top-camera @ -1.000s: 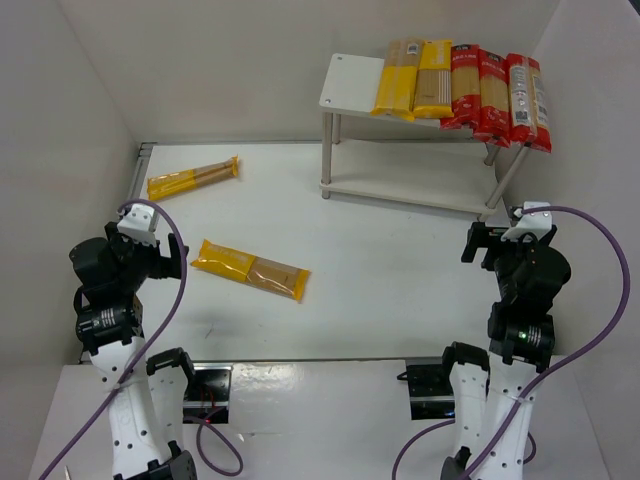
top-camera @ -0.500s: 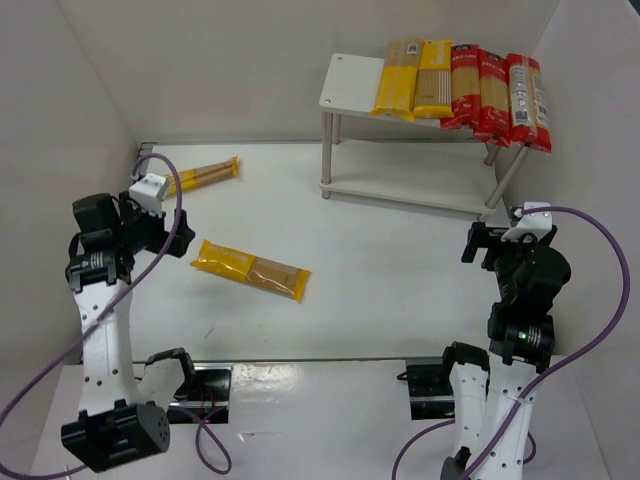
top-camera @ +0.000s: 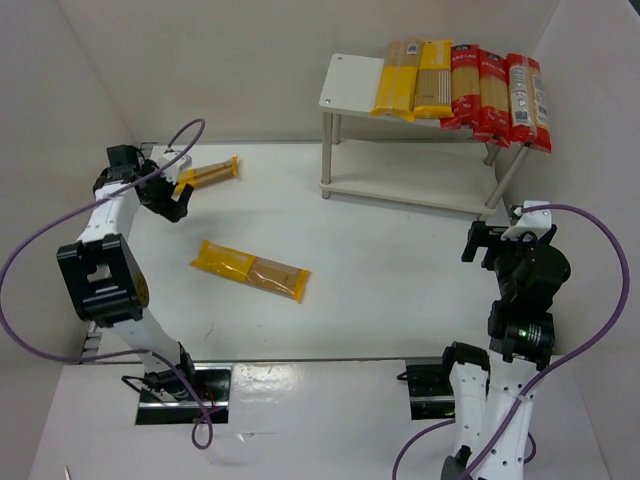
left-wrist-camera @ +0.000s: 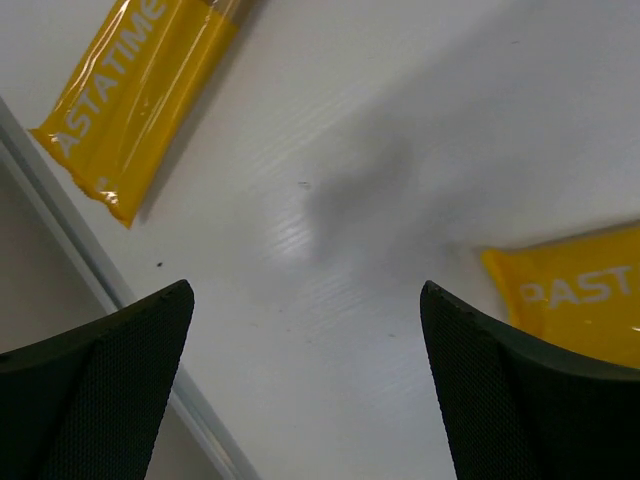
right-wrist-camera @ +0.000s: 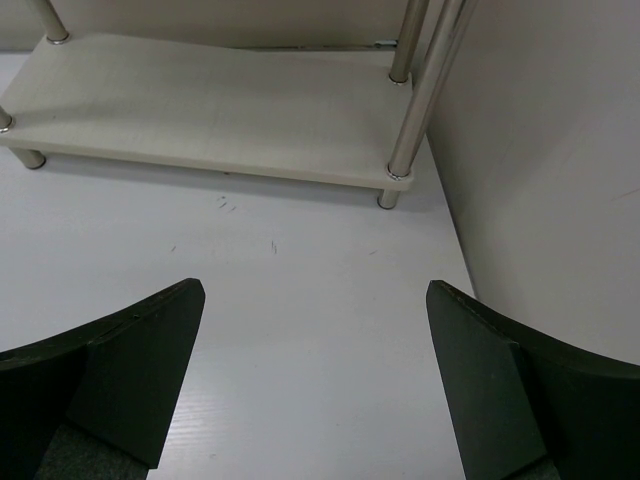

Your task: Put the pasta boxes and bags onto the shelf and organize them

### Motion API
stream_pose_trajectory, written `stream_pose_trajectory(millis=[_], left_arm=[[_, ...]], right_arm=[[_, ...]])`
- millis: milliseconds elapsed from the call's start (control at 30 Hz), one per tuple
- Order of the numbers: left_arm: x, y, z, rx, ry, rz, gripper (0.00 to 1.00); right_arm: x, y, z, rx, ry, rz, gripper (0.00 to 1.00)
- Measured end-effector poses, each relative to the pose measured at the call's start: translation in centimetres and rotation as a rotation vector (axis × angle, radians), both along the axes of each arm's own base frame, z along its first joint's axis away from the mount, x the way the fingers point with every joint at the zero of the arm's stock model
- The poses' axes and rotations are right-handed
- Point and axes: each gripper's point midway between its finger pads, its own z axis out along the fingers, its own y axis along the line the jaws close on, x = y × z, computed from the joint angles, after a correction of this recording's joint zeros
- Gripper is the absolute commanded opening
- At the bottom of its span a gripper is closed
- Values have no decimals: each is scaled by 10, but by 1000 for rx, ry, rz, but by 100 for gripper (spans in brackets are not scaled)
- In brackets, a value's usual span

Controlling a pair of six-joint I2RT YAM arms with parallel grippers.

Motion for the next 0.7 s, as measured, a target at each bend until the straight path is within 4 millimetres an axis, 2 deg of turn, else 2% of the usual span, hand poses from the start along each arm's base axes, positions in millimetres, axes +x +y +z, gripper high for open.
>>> stream_pose_trajectory(millis=[100,233,300,400,700], left_arm=[[36,22,-13,100,1,-23,99],[80,43,-18,224,-33,-46,99],[95,48,-19,273,-55,-57,99],[108,53,-28,357,-63,-96,99],[136,64,-80,463,17,-221,96]], right_arm=[[4,-1,-5,7,22,0,100],[12,-5,-16,24,71,-7,100],[15,-10,-21,30,93,-22,100],[17,-16,-28,39,119,-41,100],[20,-29,-38,56,159,-89,100]])
